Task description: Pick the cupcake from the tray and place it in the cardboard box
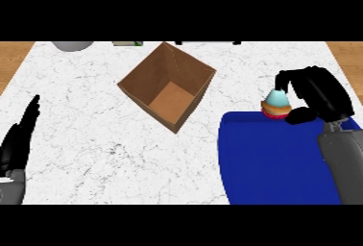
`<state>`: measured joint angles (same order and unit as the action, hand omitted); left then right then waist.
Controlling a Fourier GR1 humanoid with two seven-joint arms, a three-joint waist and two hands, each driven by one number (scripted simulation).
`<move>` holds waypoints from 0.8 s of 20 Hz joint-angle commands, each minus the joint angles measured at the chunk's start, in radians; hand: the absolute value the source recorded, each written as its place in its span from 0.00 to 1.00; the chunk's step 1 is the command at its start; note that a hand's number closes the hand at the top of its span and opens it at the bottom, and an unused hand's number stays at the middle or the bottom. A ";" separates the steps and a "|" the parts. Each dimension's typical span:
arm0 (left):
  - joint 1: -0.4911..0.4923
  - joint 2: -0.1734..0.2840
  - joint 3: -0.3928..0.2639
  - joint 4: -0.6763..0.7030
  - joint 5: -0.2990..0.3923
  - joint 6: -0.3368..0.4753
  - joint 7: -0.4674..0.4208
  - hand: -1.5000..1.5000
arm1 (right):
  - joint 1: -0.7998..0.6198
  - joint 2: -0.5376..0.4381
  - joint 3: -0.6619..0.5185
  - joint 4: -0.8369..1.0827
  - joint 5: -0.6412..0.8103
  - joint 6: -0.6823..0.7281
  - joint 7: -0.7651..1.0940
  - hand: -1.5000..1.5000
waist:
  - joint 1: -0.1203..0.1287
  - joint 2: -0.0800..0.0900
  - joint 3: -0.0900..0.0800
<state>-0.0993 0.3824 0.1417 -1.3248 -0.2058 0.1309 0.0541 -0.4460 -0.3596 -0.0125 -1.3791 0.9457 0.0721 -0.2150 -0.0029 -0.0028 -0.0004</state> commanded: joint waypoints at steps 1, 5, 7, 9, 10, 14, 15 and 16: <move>0.066 -0.008 0.005 -0.038 0.009 -0.013 -0.036 0.50 | -0.035 0.030 0.014 -0.127 -0.029 0.028 0.011 1.00 | 0.007 -0.001 0.000; 0.023 -0.003 0.005 -0.055 0.000 -0.029 0.042 0.50 | -0.094 0.059 0.025 -0.157 -0.083 0.135 0.033 1.00 | 0.007 0.000 0.000; -0.011 -0.002 0.009 -0.039 -0.004 -0.031 0.041 0.50 | -0.139 0.124 0.049 -0.122 -0.083 0.141 0.084 1.00 | 0.009 0.002 0.000; -0.037 0.014 0.041 0.052 0.011 -0.039 -0.028 0.50 | -0.209 0.184 0.046 -0.111 -0.119 0.167 0.144 1.00 | 0.008 0.003 0.000; -0.026 -0.017 -0.003 0.000 -0.021 -0.020 0.004 0.50 | -0.251 0.202 0.049 -0.056 -0.121 0.175 0.155 1.00 | 0.014 0.004 0.000; -0.001 -0.034 -0.008 -0.071 -0.035 -0.003 0.045 0.50 | -0.335 0.292 0.034 -0.012 -0.132 0.157 0.254 1.00 | 0.014 0.003 0.000; -0.004 -0.018 0.018 0.019 -0.027 -0.017 -0.028 0.50 | -0.341 0.330 0.059 0.004 -0.110 0.130 0.281 1.00 | 0.012 0.004 0.000; -0.026 -0.054 -0.018 0.000 -0.048 0.009 0.011 0.50 | -0.412 0.354 0.080 0.088 -0.125 0.074 0.310 1.00 | 0.023 0.007 0.000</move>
<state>-0.1084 0.3599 0.1460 -1.3408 -0.2271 0.1156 0.0623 -0.7511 -0.0878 0.0426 -1.3978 0.8315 0.2081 0.0206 0.0122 0.0006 -0.0003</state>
